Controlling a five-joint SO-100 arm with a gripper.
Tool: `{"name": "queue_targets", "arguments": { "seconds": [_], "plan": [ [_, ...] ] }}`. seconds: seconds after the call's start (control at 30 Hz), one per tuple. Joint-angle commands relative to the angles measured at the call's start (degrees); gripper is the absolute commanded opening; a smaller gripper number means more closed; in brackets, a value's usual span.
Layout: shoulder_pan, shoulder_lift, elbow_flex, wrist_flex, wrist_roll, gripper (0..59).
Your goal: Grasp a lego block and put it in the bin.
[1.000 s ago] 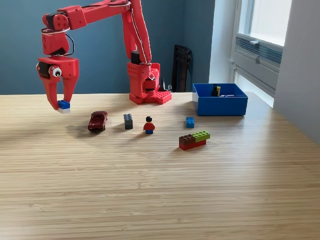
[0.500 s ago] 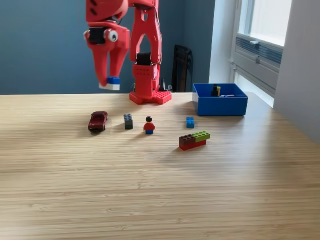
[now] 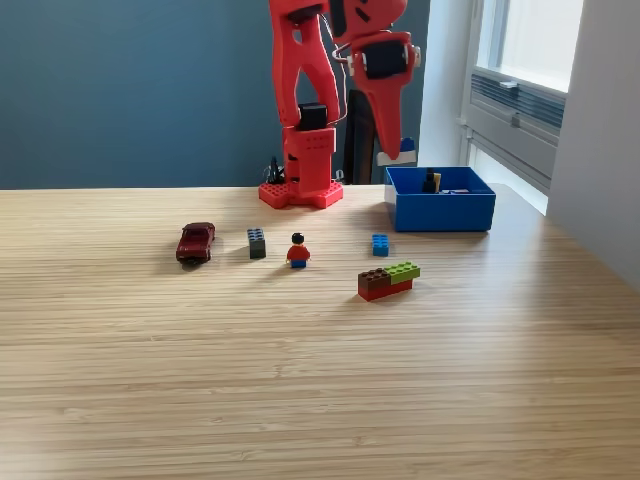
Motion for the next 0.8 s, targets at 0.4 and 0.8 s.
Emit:
{"name": "queue_targets", "arguments": {
  "seconds": [0.4,0.8],
  "plan": [
    [-35.9,3.6,7.6,0.0,-7.4,0.0],
    [-40.4,3.6,9.9,0.0,-13.4,10.9]
  ]
}}
